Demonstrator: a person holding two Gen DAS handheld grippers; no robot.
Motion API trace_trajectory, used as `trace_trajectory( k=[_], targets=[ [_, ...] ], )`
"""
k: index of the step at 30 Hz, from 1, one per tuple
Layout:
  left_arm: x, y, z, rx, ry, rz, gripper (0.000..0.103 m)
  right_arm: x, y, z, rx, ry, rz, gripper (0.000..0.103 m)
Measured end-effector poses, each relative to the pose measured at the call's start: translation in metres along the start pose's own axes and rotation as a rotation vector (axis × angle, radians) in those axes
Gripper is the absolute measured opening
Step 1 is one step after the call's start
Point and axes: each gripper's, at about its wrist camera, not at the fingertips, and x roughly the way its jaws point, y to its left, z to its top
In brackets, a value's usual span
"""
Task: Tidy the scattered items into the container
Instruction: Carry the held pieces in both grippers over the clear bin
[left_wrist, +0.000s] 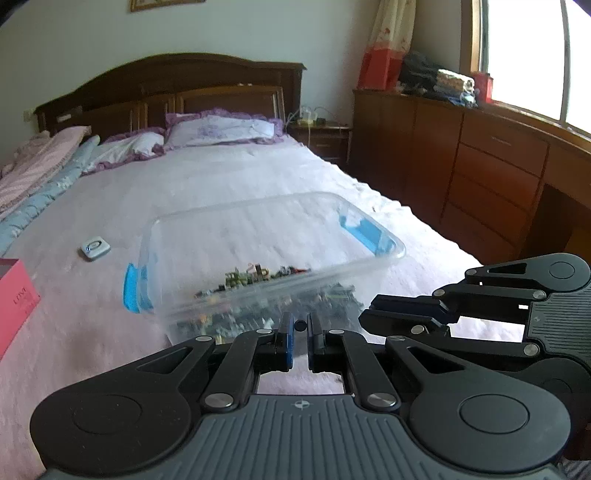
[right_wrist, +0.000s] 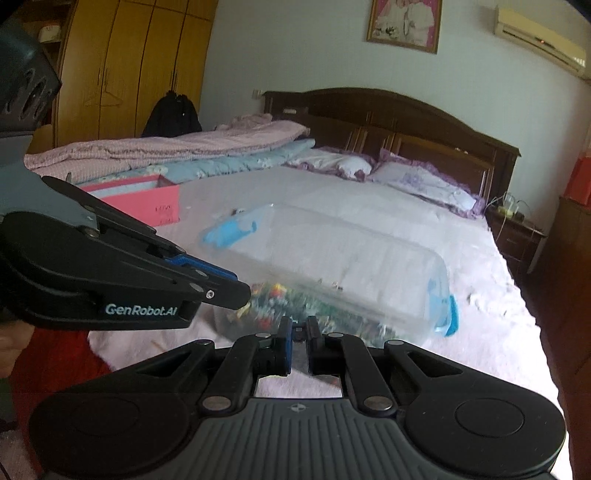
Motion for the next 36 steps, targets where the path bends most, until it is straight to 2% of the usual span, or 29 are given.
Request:
trace_trajectory(
  k=[17,36],
  targets=[
    [0.035,0.022,0.043,0.011,-0.029,0.036,0.009,0.035,-0.029,0.038,0.002,-0.050,-0.035,0.008],
    [0.063,0.040,0.040,-0.031,0.014,0.046,0.009,0.076,-0.033,0.052,0.017,-0.031,-0.040,0.008]
  ],
)
